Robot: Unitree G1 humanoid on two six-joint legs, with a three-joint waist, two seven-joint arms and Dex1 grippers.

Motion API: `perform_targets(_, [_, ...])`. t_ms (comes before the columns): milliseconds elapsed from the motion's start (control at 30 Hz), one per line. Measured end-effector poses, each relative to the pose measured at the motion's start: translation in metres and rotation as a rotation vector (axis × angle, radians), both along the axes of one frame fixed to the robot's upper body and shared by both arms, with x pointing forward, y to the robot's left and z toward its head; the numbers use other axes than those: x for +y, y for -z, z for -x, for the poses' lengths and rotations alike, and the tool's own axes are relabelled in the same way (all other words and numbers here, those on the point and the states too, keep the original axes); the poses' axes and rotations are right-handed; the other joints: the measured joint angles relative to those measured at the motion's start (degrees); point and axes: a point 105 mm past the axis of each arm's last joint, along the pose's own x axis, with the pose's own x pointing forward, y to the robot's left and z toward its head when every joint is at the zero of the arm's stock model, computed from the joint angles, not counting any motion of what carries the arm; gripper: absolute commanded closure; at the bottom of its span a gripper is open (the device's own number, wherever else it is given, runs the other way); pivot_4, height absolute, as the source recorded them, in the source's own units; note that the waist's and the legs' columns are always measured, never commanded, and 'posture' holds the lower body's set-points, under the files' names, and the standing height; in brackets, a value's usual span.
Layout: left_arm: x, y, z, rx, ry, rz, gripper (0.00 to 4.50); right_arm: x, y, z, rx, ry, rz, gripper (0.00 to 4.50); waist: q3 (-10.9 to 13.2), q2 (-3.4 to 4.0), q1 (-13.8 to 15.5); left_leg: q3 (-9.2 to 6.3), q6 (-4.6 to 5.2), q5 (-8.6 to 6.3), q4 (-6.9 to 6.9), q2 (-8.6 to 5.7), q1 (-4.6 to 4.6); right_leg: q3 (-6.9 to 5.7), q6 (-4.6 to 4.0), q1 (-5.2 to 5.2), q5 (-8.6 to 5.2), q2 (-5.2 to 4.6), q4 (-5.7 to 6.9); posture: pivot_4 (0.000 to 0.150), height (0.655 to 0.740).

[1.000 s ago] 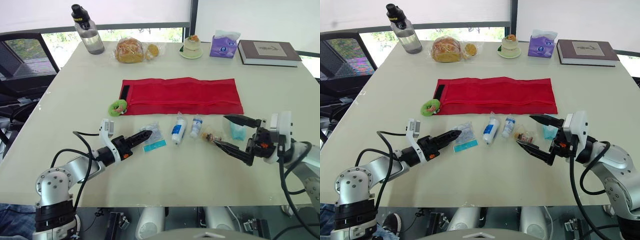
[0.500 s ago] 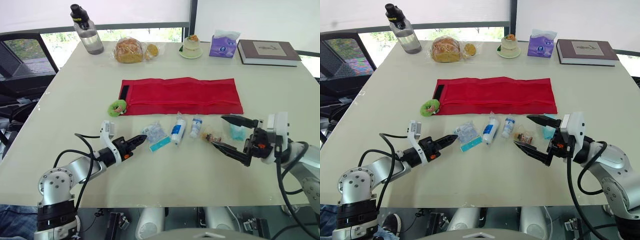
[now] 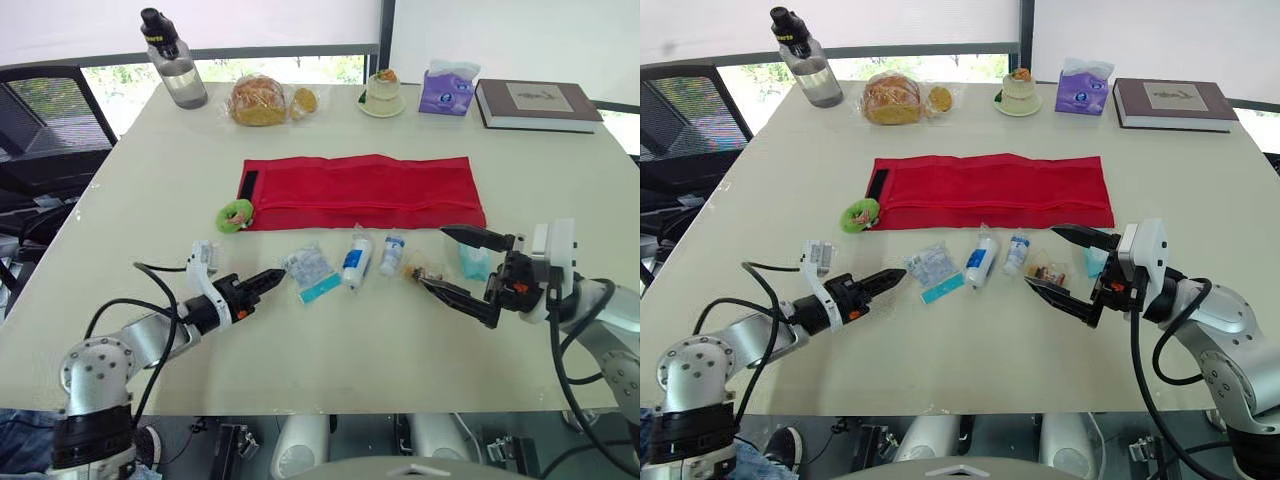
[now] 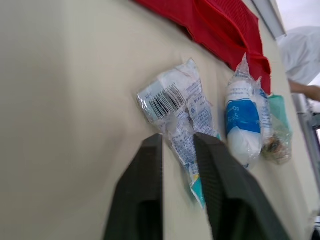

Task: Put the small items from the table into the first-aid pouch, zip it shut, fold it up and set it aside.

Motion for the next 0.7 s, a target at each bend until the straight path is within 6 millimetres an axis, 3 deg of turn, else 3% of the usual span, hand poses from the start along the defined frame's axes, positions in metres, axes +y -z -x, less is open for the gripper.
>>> perform_targets(167, [-0.018,-0.006,-0.01,-0.002,0.03,-0.126,0.11,0.004,-0.001,0.0,-0.003,-0.015,-0.005,0.0,0.0,-0.01,-0.05,-0.07,0.0,0.0,0.01,-0.07,-0.01,0.09,0.08,0.01,0.04,0.02,-0.01,0.15,0.74])
perform_targets(200, [-0.025,-0.005,-0.011,0.005,0.052,-0.174,0.04,0.005,0.0,0.0,0.0,-0.019,-0.005,0.0,0.0,-0.01,-0.09,-0.07,0.0,0.0,0.0,-0.07,-0.02,0.1,0.09,0.01,0.05,0.03,0.0,0.15,0.74])
perform_targets(533, [-0.039,-0.006,-0.023,0.039,0.052,-0.301,0.04,0.006,-0.002,-0.001,-0.008,-0.018,-0.006,0.0,-0.01,0.0,0.02,0.04,0.0,0.01,0.01,-0.1,0.03,0.1,0.11,0.06,0.05,0.15,0.03,0.15,0.74])
perform_targets(633, [-0.039,-0.004,-0.026,0.048,0.032,-0.308,0.85,0.006,-0.002,-0.001,-0.008,-0.014,-0.007,0.0,-0.06,0.01,0.0,0.04,0.01,0.03,0.02,-0.1,0.05,0.19,0.11,0.08,0.05,0.21,0.04,0.15,0.74])
perform_targets(700, [-0.036,-0.002,-0.029,0.06,0.007,-0.317,1.85,0.006,-0.003,-0.002,-0.008,-0.009,-0.008,0.0,-0.07,0.01,0.0,0.02,-0.01,0.05,0.02,-0.1,0.04,0.21,0.11,0.07,0.05,0.24,0.04,0.15,0.74])
